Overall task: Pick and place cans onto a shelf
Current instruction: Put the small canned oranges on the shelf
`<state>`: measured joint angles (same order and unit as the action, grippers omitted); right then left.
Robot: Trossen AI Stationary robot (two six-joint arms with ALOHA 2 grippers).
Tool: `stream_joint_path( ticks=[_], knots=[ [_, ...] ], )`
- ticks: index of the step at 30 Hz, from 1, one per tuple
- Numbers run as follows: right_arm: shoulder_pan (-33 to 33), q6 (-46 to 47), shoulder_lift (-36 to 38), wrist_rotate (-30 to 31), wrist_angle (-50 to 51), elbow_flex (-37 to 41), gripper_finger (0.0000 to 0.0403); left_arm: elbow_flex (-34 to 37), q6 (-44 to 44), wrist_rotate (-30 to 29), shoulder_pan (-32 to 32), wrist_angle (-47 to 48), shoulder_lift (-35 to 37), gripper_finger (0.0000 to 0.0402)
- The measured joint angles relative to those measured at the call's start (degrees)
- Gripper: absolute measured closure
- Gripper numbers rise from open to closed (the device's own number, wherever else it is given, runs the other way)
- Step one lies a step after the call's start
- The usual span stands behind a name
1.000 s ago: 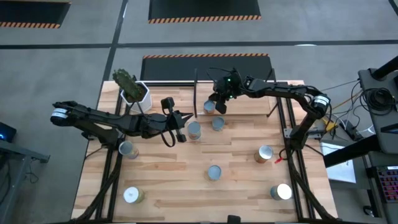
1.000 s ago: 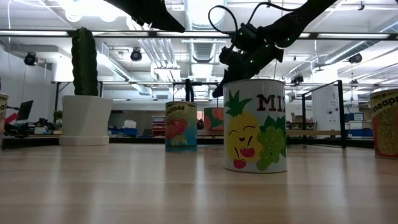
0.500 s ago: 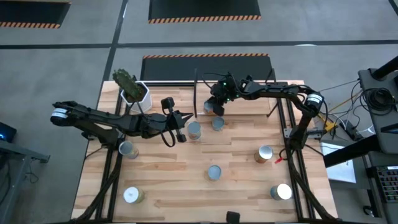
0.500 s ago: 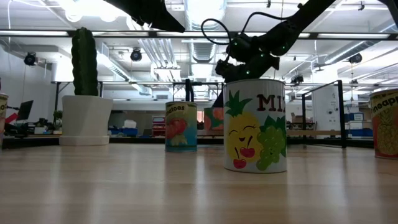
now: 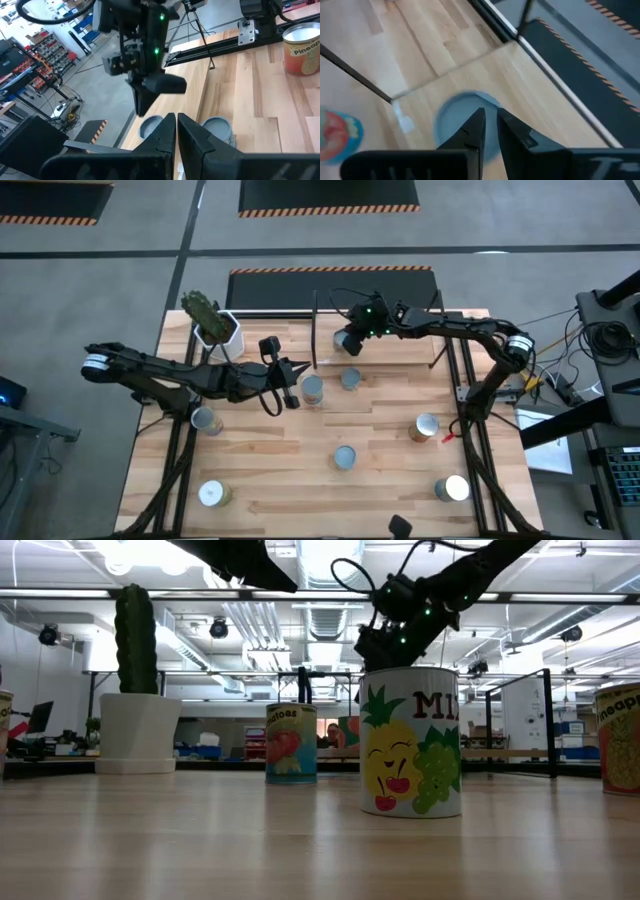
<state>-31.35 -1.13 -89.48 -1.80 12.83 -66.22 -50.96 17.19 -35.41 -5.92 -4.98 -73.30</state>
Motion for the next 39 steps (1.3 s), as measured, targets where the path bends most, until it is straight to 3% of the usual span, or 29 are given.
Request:
stream_joint_path(
  ticks=[3, 10, 19, 23, 30, 35, 39],
  knots=[
    [-0.8, -1.4, 0.3, 2.3, 2.7, 0.0, 0.0365, 0.0, 0.0, 0.0, 0.0, 0.1, 0.0, 0.0402],
    [-1.6, -0.9, -1.5, 1.3, 3.3, 2.4, 0.0365, 0.0, -0.2, 0.0, 0.0, 0.4, 0.0, 0.0402],
    [1.2, 0.0, -1.4, -10.3, 2.9, 3.8, 0.0365, 0.0, -0.2, 0.0, 0.0, 0.4, 0.0, 0.0402],
    [2.2, -0.6, -1.4, -8.6, 4.1, 3.0, 0.0365, 0.0, -0.3, 0.0, 0.0, 0.4, 0.0, 0.0402],
    [-0.6, -3.2, -1.3, 3.4, 6.9, 1.7, 0.0365, 0.0, -0.8, 0.0, 0.0, 0.4, 0.0, 0.0402],
    [-3.8, -3.5, -1.4, 2.9, 1.0, 2.7, 0.0365, 0.0, -0.8, 0.0, 0.0, 0.4, 0.0, 0.0402],
    [-4.4, -4.7, -1.4, -2.7, -4.2, 3.8, 0.0365, 0.0, -0.8, 0.0, 0.0, 0.4, 0.0, 0.0402]
  ],
)
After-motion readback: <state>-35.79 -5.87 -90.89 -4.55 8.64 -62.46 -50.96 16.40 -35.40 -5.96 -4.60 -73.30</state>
